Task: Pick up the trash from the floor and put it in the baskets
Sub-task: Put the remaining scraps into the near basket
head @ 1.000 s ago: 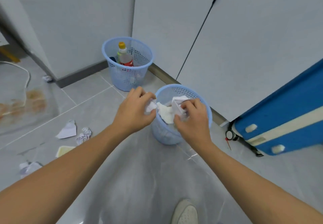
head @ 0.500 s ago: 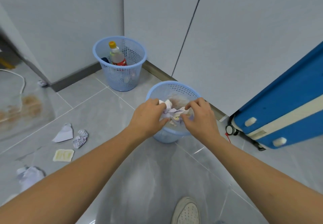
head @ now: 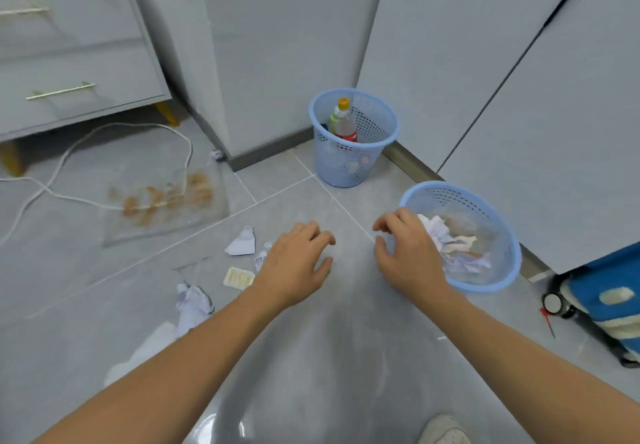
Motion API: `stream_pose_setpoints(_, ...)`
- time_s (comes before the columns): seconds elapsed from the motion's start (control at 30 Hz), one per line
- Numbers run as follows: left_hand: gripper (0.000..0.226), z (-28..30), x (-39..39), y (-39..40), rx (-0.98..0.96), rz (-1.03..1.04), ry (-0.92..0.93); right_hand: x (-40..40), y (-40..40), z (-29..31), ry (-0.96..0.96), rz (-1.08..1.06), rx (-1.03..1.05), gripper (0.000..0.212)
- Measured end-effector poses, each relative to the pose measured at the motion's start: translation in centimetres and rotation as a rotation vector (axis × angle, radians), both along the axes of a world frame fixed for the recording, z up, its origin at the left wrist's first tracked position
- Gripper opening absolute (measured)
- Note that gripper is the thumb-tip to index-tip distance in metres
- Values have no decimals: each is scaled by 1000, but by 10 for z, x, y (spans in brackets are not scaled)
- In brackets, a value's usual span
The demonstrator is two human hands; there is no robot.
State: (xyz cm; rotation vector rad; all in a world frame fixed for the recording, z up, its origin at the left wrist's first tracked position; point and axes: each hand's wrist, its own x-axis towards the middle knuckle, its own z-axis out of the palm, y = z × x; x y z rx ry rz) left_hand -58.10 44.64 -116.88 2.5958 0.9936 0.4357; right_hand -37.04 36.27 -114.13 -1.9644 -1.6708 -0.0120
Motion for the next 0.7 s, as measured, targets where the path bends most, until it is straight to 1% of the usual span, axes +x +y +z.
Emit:
stream_pose_setpoints(0.1,33,-36,-66,9,-96,142,118,-44,20,-32,51,121,-148,22)
stream_pose_setpoints(0.2,38,-70,-119,16,-221,280,238,-83,41,-69,84,167,-370,26)
stream_pose_setpoints(0.27,42,-88,-141,24,-286,333,276,-105,56,-94,87,186,-497,30)
stream_pose_setpoints(0.33,46,-105,-151,38,-308,338,276,-123,72,-118,66,200,-570,36)
stream_pose_setpoints(0.47,55,-129,-142,77,-303,305,204,-146,101,-164,106,213,-557,44)
stream_pose_setpoints(0.57,62,-141,-117,110,-264,288,159,-150,117,-191,86,232,-543,45)
stream_pose_setpoints(0.63,63,-150,-101,124,-269,252,220,-146,122,-202,35,253,-517,36)
stream_pose_setpoints(0.7,56,-160,-91,132,-288,196,319,-139,122,-208,-31,262,-472,24)
